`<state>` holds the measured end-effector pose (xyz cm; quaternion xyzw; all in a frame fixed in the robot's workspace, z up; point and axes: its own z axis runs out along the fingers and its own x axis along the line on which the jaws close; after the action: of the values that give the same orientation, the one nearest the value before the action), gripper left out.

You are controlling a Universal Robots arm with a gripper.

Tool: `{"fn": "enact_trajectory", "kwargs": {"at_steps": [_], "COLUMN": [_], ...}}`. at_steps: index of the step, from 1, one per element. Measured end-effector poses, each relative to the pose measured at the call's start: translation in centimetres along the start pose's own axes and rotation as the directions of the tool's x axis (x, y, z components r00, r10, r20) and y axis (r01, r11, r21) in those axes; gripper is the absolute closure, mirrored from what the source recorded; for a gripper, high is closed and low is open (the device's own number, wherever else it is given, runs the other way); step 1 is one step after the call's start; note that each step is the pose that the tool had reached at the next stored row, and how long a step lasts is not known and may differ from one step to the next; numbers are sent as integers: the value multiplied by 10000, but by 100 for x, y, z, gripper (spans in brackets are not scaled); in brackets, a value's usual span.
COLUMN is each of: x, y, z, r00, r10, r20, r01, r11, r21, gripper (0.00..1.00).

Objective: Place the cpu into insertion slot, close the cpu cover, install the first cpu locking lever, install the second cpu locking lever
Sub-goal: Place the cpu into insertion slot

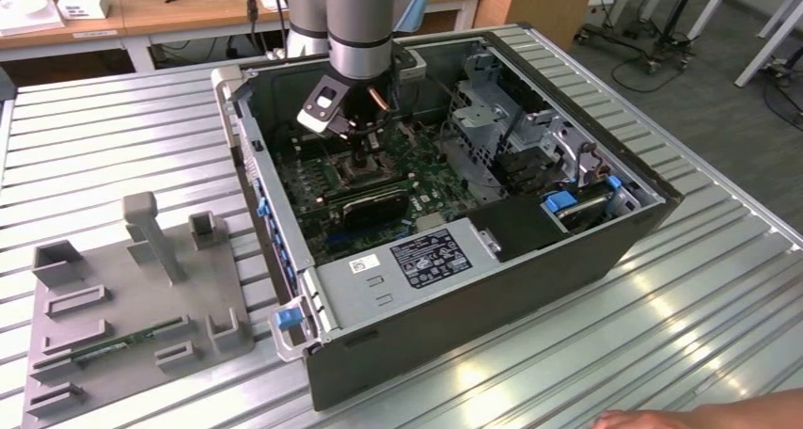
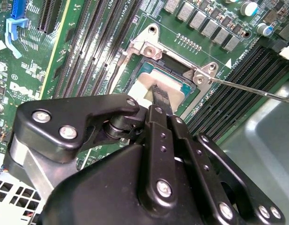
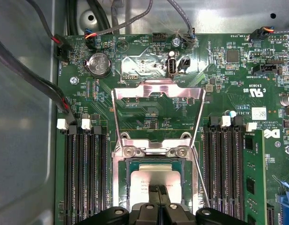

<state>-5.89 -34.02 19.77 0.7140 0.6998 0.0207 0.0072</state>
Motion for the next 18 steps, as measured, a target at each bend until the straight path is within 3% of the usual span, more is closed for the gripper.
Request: {"fn": "enact_trajectory", "kwargs": {"at_steps": [7,15,18], "x": [2,6,6], "y": [3,11,12], "z": [-79,-281,-303], "r00": [10000,10000,10000], "r10": [0,1,1], "r20": [13,18,15], "r01": [0,-1,-1], "r11": [10000,10000,10000], "r21": [-3,0,-2], "gripper": [89,89,89]}}
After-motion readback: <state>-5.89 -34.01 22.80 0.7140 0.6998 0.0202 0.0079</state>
